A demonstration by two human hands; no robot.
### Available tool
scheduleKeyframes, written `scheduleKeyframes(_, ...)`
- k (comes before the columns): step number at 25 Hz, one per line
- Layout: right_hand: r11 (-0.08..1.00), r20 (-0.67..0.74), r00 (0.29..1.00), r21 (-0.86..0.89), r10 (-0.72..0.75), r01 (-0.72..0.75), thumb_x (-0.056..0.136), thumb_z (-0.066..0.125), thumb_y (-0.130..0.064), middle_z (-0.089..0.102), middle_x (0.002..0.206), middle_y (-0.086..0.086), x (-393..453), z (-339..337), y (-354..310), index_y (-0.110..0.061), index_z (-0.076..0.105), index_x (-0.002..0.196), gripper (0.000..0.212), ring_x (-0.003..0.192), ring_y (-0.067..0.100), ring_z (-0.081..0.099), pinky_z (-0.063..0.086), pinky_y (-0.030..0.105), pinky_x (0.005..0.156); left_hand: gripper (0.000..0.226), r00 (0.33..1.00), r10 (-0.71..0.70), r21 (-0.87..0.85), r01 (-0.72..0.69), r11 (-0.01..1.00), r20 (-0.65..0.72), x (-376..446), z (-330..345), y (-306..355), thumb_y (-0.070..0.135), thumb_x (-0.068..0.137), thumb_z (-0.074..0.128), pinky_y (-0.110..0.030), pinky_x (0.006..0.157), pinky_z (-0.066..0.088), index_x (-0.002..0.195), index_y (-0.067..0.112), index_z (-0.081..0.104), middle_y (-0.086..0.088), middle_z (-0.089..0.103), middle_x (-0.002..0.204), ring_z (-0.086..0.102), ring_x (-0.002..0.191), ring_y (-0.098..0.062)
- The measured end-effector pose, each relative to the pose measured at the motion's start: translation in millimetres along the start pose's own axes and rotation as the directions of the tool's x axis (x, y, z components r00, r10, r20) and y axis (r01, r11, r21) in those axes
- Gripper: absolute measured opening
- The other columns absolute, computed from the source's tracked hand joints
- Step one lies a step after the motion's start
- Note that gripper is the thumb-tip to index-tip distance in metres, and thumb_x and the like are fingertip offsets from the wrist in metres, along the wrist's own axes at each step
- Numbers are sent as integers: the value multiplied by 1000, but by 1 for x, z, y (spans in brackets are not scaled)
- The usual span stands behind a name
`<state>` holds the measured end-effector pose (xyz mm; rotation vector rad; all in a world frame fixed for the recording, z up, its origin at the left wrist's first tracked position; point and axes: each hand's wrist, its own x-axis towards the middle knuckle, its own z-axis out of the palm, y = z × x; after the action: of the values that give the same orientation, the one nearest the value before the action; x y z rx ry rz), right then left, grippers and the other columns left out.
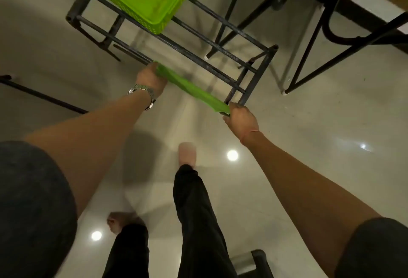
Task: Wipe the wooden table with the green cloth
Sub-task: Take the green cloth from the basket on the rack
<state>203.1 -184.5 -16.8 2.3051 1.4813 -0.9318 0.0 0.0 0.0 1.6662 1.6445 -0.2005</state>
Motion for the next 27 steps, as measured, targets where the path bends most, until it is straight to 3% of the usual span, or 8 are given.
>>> scheduleKeyframes(3, 1000, -35, 999, -2, 18, -18, 96, 58, -27, 65, 117, 17, 13, 9, 2, -6, 55, 127, 38, 109, 36, 58, 52, 40, 83, 60, 994, -113, -139, 111, 984, -3, 18, 9, 1, 21, 91, 57, -27, 89, 44, 146, 20, 34, -11, 46, 144, 49, 127, -28)
scheduleKeyframes(7, 998, -102, 993, 25, 61, -59, 98, 57, -25, 69, 100, 18, 19, 17, 3, -11, 66, 114, 23, 91, 37, 64, 47, 35, 68, 49, 986, -127, -146, 110, 983, -111, 36, 14, -4, 15, 88, 61, -31, 101, 42, 136, 17, 51, -11, 51, 138, 51, 125, -28)
scheduleKeyframes(12, 990, -164, 984, 128, 75, -54, 94, 57, -11, 70, 91, 20, 17, 9, 7, -7, 70, 98, 14, 85, 38, 62, 45, 37, 69, 21, 987, 62, 100, -48, 994, -147, 47, -1, -8, 8, 87, 59, -39, 90, 53, 105, 15, 69, -14, 65, 115, 61, 103, -35)
scheduleKeyframes(16, 973, -231, 970, 230, 82, -28, 96, 51, -9, 69, 87, 22, 3, -4, 1, -2, 64, 100, 15, 81, 40, 63, 51, 44, 71, 21, 987, 80, 66, -71, 995, -142, 34, -19, -5, 8, 84, 55, -39, 80, 51, 99, 14, 69, -15, 66, 111, 61, 100, -37)
scheduleKeyframes(19, 946, -285, 955, 324, 82, 15, 98, 51, -9, 70, 85, 20, -17, -26, -13, -4, 61, 106, 14, 76, 38, 65, 54, 44, 70, 21, 974, 138, 48, -132, 990, -177, 13, -50, 1, 9, 84, 54, -37, 76, 46, 100, 10, 67, -15, 60, 114, 58, 101, -37)
scheduleKeyframes(22, 868, -348, 928, 493, 136, 57, 96, 53, -7, 71, 85, 16, -46, -61, -32, -8, 64, 114, 21, 73, 30, 67, 57, 40, 68, 18, 967, 90, -33, -101, 994, -237, -18, -98, 25, 6, 86, 53, -36, 73, 42, 100, 7, 63, -15, 61, 112, 59, 100, -35)
scheduleKeyframes(25, 812, -420, 893, 571, 164, 120, 93, 56, -5, 71, 81, 4, -76, -102, -52, -14, 67, 113, 24, 67, 7, 63, 52, 20, 65, 17, 959, 104, -92, -133, 987, -262, -58, -156, 62, 15, 91, 54, -39, 78, 47, 107, 8, 58, -18, 66, 107, 61, 100, -36)
scheduleKeyframes(27, 757, -452, 876, 629, 168, 179, 92, 57, -5, 68, 76, -9, -98, -140, -75, -20, 67, 105, 22, 68, 3, 64, 49, 16, 60, 21, 938, 140, -126, -188, 974, -317, -85, -210, 82, 19, 92, 54, -43, 80, 48, 110, 9, 55, -20, 66, 107, 61, 99, -39)
